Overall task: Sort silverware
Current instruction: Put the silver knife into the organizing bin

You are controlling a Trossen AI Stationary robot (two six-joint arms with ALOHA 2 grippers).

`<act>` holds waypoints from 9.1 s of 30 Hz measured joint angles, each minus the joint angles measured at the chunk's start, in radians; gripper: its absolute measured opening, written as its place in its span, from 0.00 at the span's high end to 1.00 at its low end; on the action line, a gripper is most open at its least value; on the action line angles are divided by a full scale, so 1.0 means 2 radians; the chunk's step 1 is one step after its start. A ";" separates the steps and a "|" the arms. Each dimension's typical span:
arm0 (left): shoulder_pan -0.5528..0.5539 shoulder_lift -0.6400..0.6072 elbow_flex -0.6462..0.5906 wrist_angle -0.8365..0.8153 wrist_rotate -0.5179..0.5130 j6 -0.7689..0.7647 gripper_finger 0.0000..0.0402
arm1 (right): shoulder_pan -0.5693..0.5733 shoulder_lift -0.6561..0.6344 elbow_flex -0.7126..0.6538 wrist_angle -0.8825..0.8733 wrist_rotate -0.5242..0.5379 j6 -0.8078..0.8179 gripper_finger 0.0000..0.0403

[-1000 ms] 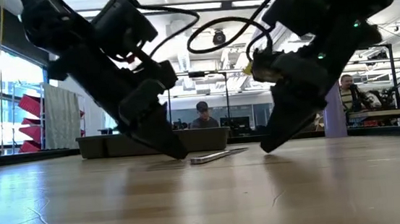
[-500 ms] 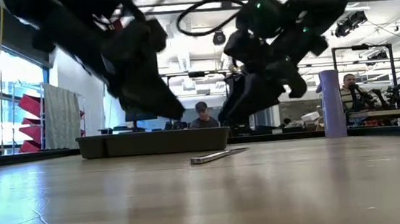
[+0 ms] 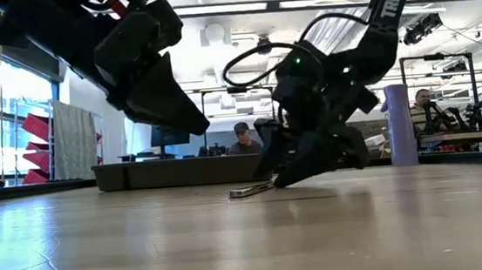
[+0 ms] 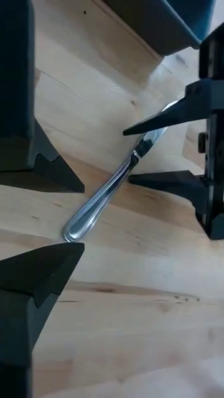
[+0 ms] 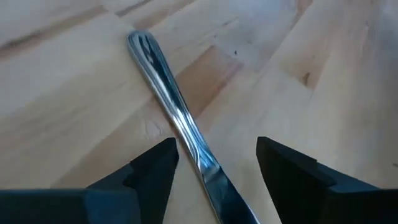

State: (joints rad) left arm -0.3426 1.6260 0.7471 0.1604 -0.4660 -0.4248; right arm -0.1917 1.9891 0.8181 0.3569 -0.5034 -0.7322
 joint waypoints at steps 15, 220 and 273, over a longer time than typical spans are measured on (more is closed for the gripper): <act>-0.005 0.000 0.000 -0.025 0.001 0.000 0.70 | 0.064 0.008 -0.026 0.045 0.123 0.285 0.72; 0.139 0.022 0.033 -0.036 0.067 0.235 0.87 | 0.104 -0.329 -0.099 0.011 0.271 0.275 0.59; 0.490 0.050 0.340 -0.515 0.226 0.429 0.40 | 0.113 -0.565 -0.100 -0.187 0.319 0.283 0.65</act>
State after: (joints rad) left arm 0.6367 1.7254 1.4265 -0.8701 -0.0132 0.4336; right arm 0.0334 0.8592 0.6186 -0.0170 0.1350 -0.1666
